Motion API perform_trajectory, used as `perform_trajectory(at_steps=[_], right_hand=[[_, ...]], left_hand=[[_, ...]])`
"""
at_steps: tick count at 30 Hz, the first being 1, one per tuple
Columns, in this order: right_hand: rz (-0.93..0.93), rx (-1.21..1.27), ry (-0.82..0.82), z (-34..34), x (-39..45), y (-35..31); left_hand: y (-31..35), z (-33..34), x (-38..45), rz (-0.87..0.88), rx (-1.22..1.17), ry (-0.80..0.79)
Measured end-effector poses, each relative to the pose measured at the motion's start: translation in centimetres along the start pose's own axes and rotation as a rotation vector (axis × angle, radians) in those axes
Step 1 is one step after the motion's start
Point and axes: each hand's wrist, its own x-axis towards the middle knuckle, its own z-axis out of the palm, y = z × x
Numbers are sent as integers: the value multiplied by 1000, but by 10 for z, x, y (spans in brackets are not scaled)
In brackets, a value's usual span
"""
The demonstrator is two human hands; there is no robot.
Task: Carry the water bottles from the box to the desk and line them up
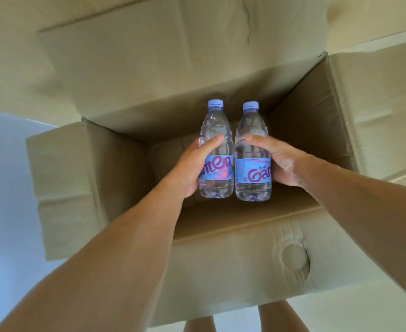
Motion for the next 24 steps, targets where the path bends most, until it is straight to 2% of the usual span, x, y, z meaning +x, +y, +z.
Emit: perform_trajectory(at_steps=[5,13,19,24], right_hand=[[-26,36,-41,20,-40,-24],[-37,12,-254,60,-123,-76],[-69,53,-114,97,-186,-103],[-83,177,-37,130,-253,-116]], left_hand=[[27,7,-44,4,-58,-45],[81,4,-130,13,-25,-86],[133,10,-204,61,22,-131],[169,26,-277,47,77,-32]])
